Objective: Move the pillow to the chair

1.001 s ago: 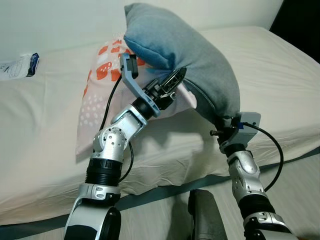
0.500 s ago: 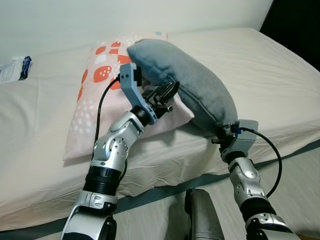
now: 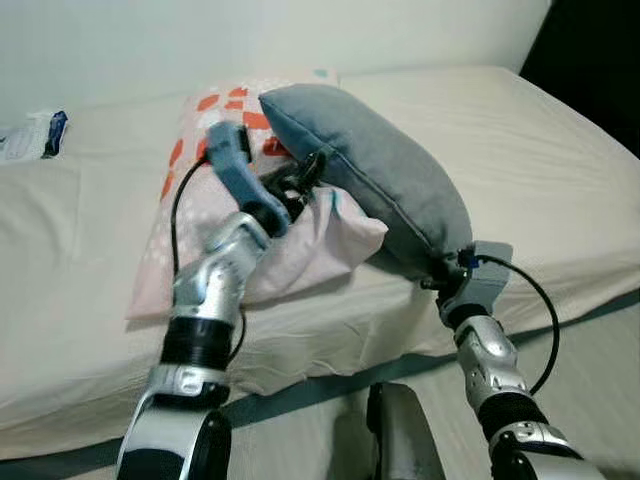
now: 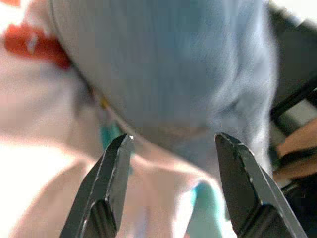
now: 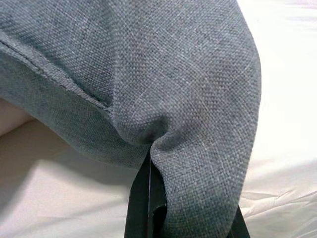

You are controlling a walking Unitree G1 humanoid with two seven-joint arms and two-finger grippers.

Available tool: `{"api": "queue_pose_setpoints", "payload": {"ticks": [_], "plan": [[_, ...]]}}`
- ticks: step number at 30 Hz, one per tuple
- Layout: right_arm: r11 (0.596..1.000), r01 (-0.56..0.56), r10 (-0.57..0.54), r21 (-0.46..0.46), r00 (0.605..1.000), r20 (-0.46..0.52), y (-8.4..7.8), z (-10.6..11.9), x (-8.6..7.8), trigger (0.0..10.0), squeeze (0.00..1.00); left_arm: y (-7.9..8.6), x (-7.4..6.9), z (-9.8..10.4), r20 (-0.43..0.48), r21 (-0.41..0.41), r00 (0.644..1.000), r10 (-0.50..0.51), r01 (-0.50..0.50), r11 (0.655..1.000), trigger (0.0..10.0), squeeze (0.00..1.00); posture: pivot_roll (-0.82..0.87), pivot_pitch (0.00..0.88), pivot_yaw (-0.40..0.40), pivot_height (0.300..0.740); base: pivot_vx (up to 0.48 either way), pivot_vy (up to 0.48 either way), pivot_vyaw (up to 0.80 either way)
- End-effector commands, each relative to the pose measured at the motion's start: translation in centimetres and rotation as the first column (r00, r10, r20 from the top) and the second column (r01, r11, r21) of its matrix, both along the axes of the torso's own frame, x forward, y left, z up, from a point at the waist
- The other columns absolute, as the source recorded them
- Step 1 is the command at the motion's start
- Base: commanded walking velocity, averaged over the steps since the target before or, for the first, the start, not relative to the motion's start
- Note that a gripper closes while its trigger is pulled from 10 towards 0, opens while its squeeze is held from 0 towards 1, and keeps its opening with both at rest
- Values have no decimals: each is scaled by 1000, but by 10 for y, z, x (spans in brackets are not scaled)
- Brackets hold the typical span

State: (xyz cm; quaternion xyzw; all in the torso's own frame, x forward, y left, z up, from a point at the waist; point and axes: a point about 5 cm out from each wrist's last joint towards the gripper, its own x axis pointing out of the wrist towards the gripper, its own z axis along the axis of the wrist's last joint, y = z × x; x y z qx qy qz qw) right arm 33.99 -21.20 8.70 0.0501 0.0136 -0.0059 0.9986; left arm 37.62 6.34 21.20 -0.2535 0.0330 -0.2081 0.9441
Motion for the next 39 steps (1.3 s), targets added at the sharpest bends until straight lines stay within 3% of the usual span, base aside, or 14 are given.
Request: {"api": "queue_pose_setpoints", "payload": {"ticks": [1, 4, 5, 6, 8, 15, 16, 21, 24, 25, 31, 35, 36, 39], "plan": [[1000, -10, 10, 3, 1000, 9, 4, 2, 2, 10000, 0, -2, 3, -8, -56, -5, 998, 37, -38, 999, 10000, 1000, 2, 83, -32, 533, 0, 0, 0], [1000, -11, 11, 4, 1000, 9, 5, 2, 3, 10000, 0, -2, 4, -6, -59, -45, 997, 39, -42, 998, 10000, 1000, 2, 83, -32, 533, 0, 0, 0], [1000, -10, 10, 5, 1000, 10, 5, 2, 3, 10000, 0, -6, 3, 1, -48, -136, 999, 9, -16, 991, 10000, 1000, 3, 80, -30, 533, 0, 0, 0], [1000, -10, 10, 5, 1000, 10, 5, 2, 3, 10000, 0, -6, 3, 1, -48, -136, 999, 9, -16, 991, 10000, 1000, 3, 80, -30, 533, 0, 0, 0], [1000, -6, 6, 8, 1000, 11, 4, 2, 2, 10000, 0, -14, -2, 14, 6, -267, 997, -82, 81, 960, 10000, 1000, 2, 73, -28, 533, 0, 0, 0], [1000, -7, 7, 3, 1000, -4, 3, -1, 2, 10000, 0, -14, -7, 14, 50, -241, 991, -122, 130, 962, 10000, 1000, 3, 68, -28, 533, 0, 0, 0], [1000, -9, 9, 2, 1000, -10, 3, -2, 1, 10000, 0, -11, -8, 11, 50, -240, 992, -114, 123, 963, 10000, 0, 1, 65, -30, 533, 0, 0, 0], [1000, -13, 13, -6, 1000, -24, 3, -4, 1, 10000, 0, -9, -11, 18, 95, -297, 990, -105, 129, 946, 10000, 0, 0, 60, -39, 533, 0, 0, 0], [1000, -16, 16, 9, 1000, -26, 4, -4, 1, 10000, 0, -11, -11, 20, 103, -278, 989, -102, 127, 952, 10000, 0, -3, 58, -41, 533, 0, 0, 0], [1000, -12, 13, 22, 1000, -28, 4, -4, 2, 10000, 1000, -13, -10, 18, 102, -237, 990, -96, 118, 964, 10000, 0, -5, 54, -43, 533, 0, 0, 0], [999, -37, 37, 30, 999, -8, 5, 0, 4, 10000, 1000, -4, -10, 5, 113, -85, 993, -41, 51, 995, 10000, 0, -19, 39, -40, 533, 0, 0, 0], [994, -102, 103, 27, 994, -38, 12, -6, 1, 10000, 1000, 18, -12, -11, 102, 20, 994, 28, -30, 999, 10000, 0, -29, 21, -40, 533, 0, 0, 0], [988, -157, 157, 5, 984, -89, 17, -18, -6, 10000, 1000, 31, -15, -22, 88, 72, 994, 62, -68, 995, 10000, 0, -27, 15, -43, 533, 0, 0, 0], [982, -186, 186, 5, 974, -127, 20, -28, -13, 10000, 1000, 42, -20, -32, 73, 114, 994, 84, -92, 989, 10000, 0, -17, 6, -48, 533, 0, 0, 0]]}}
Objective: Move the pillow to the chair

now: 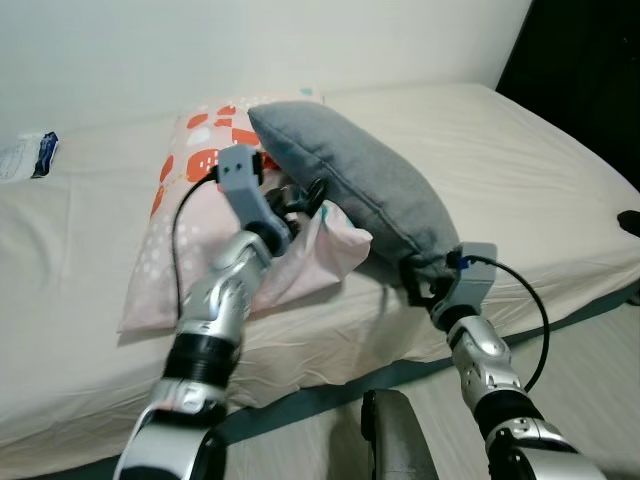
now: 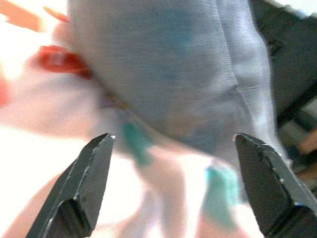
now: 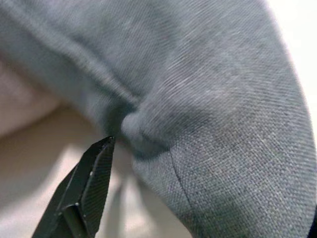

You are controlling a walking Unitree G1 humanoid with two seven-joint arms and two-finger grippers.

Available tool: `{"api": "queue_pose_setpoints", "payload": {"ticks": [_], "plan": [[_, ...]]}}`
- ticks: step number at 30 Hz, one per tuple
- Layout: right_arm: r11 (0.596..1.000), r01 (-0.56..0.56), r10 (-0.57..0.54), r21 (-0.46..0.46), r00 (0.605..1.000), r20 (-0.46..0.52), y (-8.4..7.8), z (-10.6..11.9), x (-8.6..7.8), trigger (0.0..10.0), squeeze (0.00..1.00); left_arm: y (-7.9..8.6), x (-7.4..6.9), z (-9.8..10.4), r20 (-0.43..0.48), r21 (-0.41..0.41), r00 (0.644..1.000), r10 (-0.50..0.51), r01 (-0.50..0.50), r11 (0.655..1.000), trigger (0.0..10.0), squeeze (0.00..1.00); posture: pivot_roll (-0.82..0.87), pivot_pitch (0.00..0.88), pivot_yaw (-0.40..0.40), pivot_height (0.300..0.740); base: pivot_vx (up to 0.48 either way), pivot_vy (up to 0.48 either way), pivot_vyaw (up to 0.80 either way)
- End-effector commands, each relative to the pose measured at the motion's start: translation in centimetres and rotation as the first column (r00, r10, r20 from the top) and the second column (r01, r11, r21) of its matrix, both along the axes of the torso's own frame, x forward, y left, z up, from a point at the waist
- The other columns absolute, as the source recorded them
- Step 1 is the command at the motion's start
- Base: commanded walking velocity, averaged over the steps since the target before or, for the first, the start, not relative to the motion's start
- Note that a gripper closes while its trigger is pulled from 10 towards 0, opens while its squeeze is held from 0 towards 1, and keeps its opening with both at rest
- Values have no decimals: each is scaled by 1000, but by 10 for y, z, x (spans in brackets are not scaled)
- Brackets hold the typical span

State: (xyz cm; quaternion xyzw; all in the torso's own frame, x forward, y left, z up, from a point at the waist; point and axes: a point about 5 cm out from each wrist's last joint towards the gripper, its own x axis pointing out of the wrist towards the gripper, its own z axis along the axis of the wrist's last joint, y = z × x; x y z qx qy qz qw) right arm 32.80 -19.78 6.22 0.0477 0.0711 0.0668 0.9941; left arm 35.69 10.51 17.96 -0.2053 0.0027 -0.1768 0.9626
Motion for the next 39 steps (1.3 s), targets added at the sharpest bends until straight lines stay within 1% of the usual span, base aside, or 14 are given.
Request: {"api": "queue_pose_setpoints", "payload": {"ticks": [1, 5, 6, 7, 8, 9, 11, 12, 17, 18, 23, 29, 32, 39], "plan": [[999, -46, 45, -25, 998, -48, 8, -14, -9, 10000, 1000, 18, -10, -16, -29, 59, 999, 39, -37, 998, 10000, 0, -17, 0, -45, 533, 0, 0, 0], [997, -33, 30, -72, 999, -45, 8, -14, -9, 10000, 1000, 28, -18, -28, -60, 84, 997, 45, -40, 996, 10000, 0, -17, 0, -41, 533, 0, 0, 0], [993, -25, 19, -117, 998, -54, 8, -15, -9, 10000, 475, 32, -22, -36, -74, 120, 996, 53, -44, 992, 10000, 0, -18, 0, -38, 533, 0, 0, 0], [986, -11, 0, -166, 998, -65, 7, -17, -8, 10000, 0, 38, -28, -52, -100, 213, 992, 79, -57, 975, 10000, 0, -11, 0, -39, 533, 0, 0, 0], [985, -5, -7, -173, 998, -69, 7, -17, -7, 10000, 0, 40, -30, -61, -114, 264, 989, 92, -60, 963, 10000, 0, -10, 0, -40, 533, 0, 0, 0], [985, -5, -7, -173, 998, -69, 7, -17, -7, 10000, 0, 40, -30, -61, -114, 264, 989, 92, -60, 963, 10000, 0, -10, 0, -40, 533, 0, 0, 0], [985, -1, -13, -174, 997, -77, 7, -17, -6, 10000, 0, 39, -33, -70, -125, 326, 986, 109, -63, 943, 10000, 0, -6, 0, -42, 533, 0, 0, 0], [987, 1, -14, -163, 997, -77, 8, -16, -6, 10000, 0, 37, -33, -70, -123, 331, 987, 108, -62, 941, 10000, 0, 1, 0, -42, 533, 0, 0, 0], [992, 17, -25, -122, 997, -68, 7, -14, -5, 10000, 0, 33, -34, -70, -133, 322, 984, 121, -72, 944, 10000, 0, 5, 0, -40, 533, 0, 0, 0], [997, 26, -31, -79, 997, -66, 7, -13, -3, 10000, 0, 33, -35, -67, -121, 322, 985, 122, -77, 943, 10000, 0, 7, 0, -38, 533, 0, 0, 0], [997, 22, -26, -70, 998, -60, 8, -12, -3, 10000, 0, 32, -36, -67, -107, 332, 987, 117, -75, 940, 10000, 0, 10, 0, -37, 538, 0, 0, 0], [999, 9, -11, -52, 999, -45, 14, -10, -1, 10000, 0, 33, -37, -67, -72, 342, 985, 158, -125, 932, 10000, 0, 13, 0, -38, 568, 0, 0, 0], [999, 8, -11, -52, 999, -45, 14, -10, -1, 10000, 0, 34, -37, -67, -72, 342, 985, 160, -126, 931, 10000, 0, 13, 0, -38, 573, 0, 0, 0], [999, 14, -16, -35, 999, -42, 12, -8, 1, 10000, 0, 31, -40, -70, -88, 340, 984, 153, -115, 934, 10000, 0, 17, 0, -35, 613, 0, 0, 0]]}}
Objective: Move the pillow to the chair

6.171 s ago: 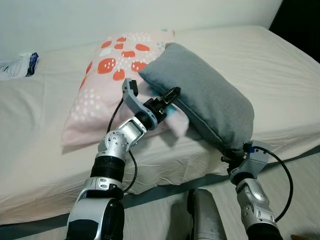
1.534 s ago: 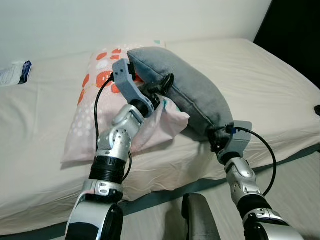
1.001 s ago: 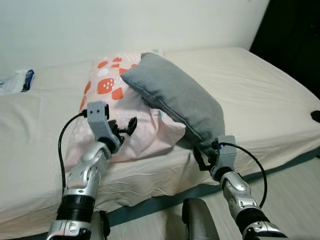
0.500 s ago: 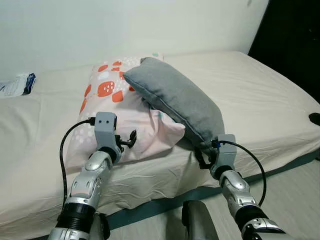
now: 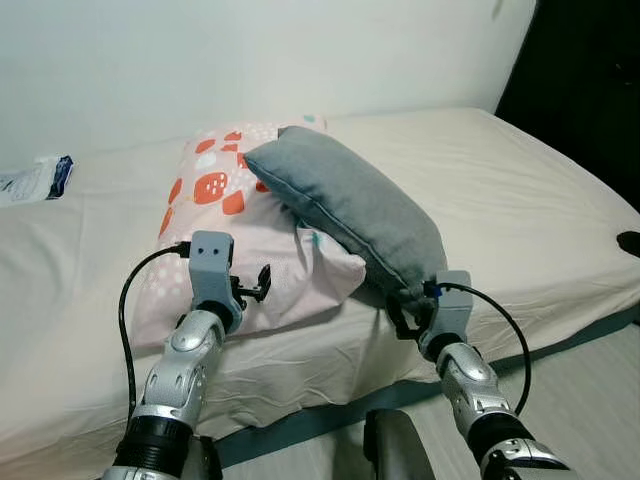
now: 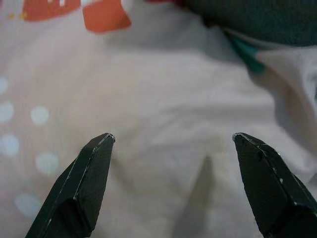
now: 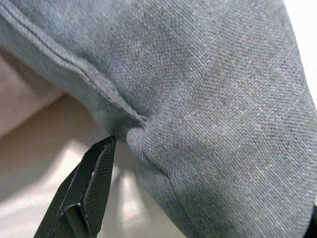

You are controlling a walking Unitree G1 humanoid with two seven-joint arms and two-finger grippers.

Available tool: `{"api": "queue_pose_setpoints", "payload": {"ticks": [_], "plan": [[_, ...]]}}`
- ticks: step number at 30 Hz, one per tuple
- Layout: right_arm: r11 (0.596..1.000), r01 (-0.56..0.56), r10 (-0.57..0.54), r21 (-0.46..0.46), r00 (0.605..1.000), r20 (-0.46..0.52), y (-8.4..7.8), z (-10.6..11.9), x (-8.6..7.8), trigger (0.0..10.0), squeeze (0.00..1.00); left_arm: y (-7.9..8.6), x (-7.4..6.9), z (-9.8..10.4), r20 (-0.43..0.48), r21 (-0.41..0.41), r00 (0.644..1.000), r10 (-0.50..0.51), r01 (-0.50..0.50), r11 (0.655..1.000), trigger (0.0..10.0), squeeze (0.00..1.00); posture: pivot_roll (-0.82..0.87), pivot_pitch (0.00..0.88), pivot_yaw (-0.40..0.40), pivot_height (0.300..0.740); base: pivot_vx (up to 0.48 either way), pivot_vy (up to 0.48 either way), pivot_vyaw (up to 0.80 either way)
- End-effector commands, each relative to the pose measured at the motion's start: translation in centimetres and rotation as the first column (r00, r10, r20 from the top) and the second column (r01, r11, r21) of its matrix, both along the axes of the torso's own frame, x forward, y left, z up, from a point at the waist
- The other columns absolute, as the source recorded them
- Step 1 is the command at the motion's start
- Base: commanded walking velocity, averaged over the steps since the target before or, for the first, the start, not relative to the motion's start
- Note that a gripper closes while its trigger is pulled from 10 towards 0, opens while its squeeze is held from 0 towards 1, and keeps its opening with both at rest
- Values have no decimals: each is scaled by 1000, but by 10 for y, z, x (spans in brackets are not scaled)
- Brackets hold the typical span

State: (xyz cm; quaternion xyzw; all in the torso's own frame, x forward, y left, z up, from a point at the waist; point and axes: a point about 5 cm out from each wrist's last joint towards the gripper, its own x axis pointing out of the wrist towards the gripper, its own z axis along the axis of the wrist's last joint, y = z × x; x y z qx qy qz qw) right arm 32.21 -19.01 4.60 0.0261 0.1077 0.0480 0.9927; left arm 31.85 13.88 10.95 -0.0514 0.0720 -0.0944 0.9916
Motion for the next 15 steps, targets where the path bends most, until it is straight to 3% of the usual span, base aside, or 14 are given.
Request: {"api": "queue_pose_setpoints", "payload": {"ticks": [1, 15], "plan": [[1000, -15, 15, 17, 999, 30, 4, 9, 7, 10000, 0, -3, -2, -1, -2, 4, 1000, -4, 4, 1000, 10000, 0, 17, 0, -35, 618, 0, 0, 0], [999, -42, 42, -28, 999, -6, 6, 5, 6, 10000, 0, 3, -6, -12, -37, 17, 998, 46, -46, 999, 10000, 0, 17, 0, -46, 638, 0, 0, 0]]}}
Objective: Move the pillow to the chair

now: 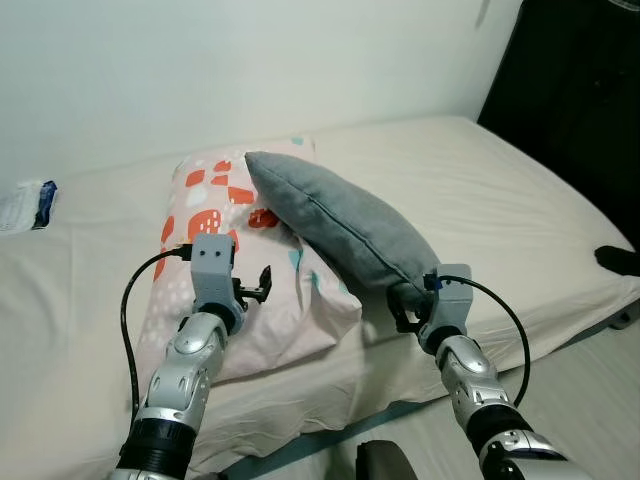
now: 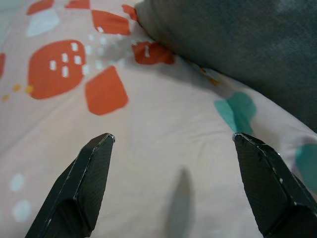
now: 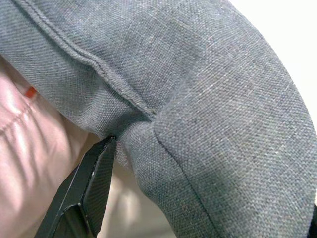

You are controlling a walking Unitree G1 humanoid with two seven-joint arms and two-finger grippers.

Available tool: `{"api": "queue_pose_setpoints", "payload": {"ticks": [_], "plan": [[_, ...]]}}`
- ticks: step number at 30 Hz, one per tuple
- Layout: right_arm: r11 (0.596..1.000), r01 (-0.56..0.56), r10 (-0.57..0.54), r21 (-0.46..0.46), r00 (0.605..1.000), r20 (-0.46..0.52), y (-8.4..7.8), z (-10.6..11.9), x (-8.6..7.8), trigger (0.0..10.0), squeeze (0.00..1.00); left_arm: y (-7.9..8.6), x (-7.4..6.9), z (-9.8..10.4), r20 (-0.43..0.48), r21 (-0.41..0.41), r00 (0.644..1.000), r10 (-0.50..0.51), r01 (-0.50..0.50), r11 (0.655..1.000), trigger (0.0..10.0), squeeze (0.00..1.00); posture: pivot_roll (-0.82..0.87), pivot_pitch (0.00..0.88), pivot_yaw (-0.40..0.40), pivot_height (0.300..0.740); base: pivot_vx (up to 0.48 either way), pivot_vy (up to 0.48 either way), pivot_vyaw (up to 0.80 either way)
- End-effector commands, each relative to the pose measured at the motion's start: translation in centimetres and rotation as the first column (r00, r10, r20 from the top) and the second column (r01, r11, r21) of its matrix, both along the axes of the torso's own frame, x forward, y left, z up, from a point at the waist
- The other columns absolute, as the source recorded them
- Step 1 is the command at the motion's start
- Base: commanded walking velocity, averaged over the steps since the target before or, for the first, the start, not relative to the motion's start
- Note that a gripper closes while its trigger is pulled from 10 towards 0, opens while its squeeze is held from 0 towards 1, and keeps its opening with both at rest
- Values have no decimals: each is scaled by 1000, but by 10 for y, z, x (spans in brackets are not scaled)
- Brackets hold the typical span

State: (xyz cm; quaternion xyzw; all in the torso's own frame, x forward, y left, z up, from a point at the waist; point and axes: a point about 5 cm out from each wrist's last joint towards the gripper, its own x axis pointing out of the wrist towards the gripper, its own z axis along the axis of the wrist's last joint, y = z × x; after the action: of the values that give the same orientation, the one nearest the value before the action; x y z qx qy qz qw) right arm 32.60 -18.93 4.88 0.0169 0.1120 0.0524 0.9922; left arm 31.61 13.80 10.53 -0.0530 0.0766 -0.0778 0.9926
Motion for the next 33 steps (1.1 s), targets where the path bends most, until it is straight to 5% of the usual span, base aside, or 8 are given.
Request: {"api": "queue_pose_setpoints", "payload": {"ticks": [1, 16, 33], "plan": [[999, -35, 35, -12, 999, 1, 6, 2, 2, 10000, 0, 4, -4, -8, -28, 17, 999, 17, -16, 1000, 10000, 0, 17, 0, -49, 638, 0, 0, 0], [998, -63, 63, -4, 998, -18, 7, 0, 1, 10000, 0, 12, -5, -12, -38, 34, 998, 52, -51, 998, 10000, 0, 18, 0, -61, 638, 0, 0, 0], [995, -99, 99, 10, 995, 3, 12, 8, 9, 10000, 0, 14, -5, -15, -36, 25, 996, 79, -78, 997, 10000, 0, 25, 0, -79, 698, 0, 0, 0]]}}
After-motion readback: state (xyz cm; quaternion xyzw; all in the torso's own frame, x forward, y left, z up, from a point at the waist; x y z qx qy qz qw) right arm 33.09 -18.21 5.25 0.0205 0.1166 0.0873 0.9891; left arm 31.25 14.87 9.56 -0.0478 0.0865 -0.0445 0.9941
